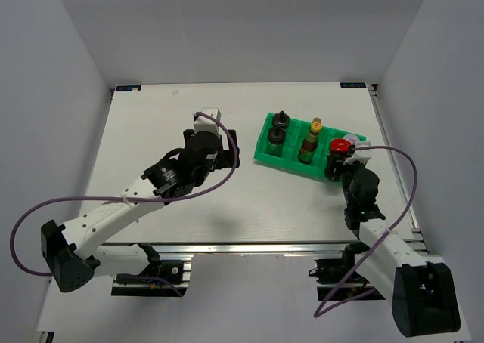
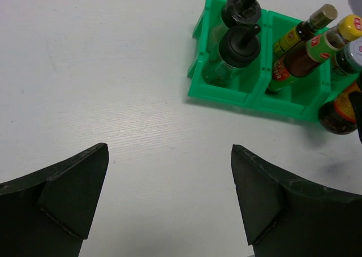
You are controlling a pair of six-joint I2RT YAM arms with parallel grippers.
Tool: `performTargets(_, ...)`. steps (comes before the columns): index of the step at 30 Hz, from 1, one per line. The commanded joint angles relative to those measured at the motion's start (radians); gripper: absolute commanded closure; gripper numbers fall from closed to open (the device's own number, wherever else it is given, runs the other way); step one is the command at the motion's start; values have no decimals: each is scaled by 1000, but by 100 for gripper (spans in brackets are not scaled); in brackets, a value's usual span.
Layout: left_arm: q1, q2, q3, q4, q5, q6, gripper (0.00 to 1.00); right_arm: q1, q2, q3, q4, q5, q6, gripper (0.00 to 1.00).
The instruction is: Organize the condiment bottles
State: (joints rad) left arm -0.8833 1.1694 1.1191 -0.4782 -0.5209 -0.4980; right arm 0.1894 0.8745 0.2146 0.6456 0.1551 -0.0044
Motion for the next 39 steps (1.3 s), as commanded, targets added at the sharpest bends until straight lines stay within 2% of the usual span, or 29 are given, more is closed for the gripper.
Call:
performTargets(1, 46, 18, 1, 26, -11, -7, 2, -76, 29, 54, 199, 25, 16, 100)
performTargets(5, 98, 18, -33, 73, 33, -7, 2, -131, 55, 45, 273, -29, 7, 100)
performTargets(12, 144, 27, -45, 96, 61, 10, 2, -148, 66, 35, 351, -51, -31, 100)
performTargets(24, 187, 52, -62, 116, 73, 26, 2, -179, 309, 28, 649, -146, -71, 100)
performTargets(34, 193, 64, -67, 128, 79, 41, 2, -234, 472, -47, 848, -213, -51, 100)
performTargets(39, 193, 55, -70, 133, 82, 44, 2, -237, 469, -64, 833, -236, -33, 100)
